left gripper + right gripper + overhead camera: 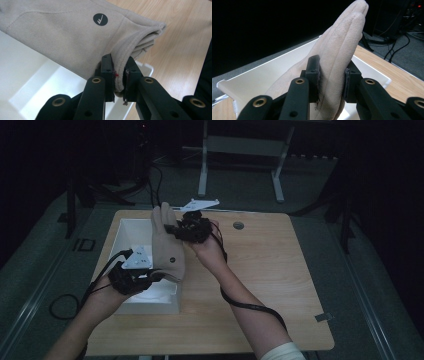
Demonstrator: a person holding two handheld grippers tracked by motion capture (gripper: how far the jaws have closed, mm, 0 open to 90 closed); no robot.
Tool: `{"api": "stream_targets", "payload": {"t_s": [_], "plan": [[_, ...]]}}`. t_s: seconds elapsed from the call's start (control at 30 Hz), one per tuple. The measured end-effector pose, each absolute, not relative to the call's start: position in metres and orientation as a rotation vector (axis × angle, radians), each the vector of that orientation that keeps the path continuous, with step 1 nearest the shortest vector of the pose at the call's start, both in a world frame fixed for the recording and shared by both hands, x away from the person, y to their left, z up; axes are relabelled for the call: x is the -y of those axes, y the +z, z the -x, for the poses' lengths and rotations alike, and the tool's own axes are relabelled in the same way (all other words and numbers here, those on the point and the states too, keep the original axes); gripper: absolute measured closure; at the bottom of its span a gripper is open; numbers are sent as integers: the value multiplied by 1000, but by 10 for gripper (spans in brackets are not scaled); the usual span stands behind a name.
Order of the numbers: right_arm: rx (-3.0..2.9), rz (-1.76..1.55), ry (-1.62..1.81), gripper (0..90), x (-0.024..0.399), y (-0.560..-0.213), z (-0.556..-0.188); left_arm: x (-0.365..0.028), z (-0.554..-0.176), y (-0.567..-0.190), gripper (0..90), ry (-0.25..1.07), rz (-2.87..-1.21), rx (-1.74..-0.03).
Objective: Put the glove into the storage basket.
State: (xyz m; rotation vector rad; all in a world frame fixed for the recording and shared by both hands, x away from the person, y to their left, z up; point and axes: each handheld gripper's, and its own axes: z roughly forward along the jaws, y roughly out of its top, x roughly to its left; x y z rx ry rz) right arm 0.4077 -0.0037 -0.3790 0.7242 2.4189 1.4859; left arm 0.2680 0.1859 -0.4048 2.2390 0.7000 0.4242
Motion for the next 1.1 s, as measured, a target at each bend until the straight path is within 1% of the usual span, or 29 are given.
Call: {"api": "stream_targets", "payload": {"t_s": [0.13, 0.17, 0.2, 0.4, 0.87, 1.0, 1.1], "plan": [[-2437, -712, 1494, 716, -10, -382, -408, -192, -266, -406, 822, 425, -2244, -714], [-2447, -708, 1504, 716, -19, -385, -407, -204, -263, -409, 822, 431, -2241, -742], [-2450, -705, 1507, 716, -22, -386, -407, -208, -262, -410, 822, 434, -2240, -753], [-2470, -720, 1506, 716, -35, -398, -410, -220, -262, -421, 822, 427, -2234, -799], [-2553, -791, 1389, 716, -46, -440, -421, -223, -273, -457, 822, 370, -2282, -878], [-2571, -805, 1367, 715, -45, -446, -425, -222, -278, -464, 822, 339, -2288, -900], [-2585, -803, 1352, 715, -46, -448, -427, -220, -279, -466, 821, 341, -2290, -900]]}}
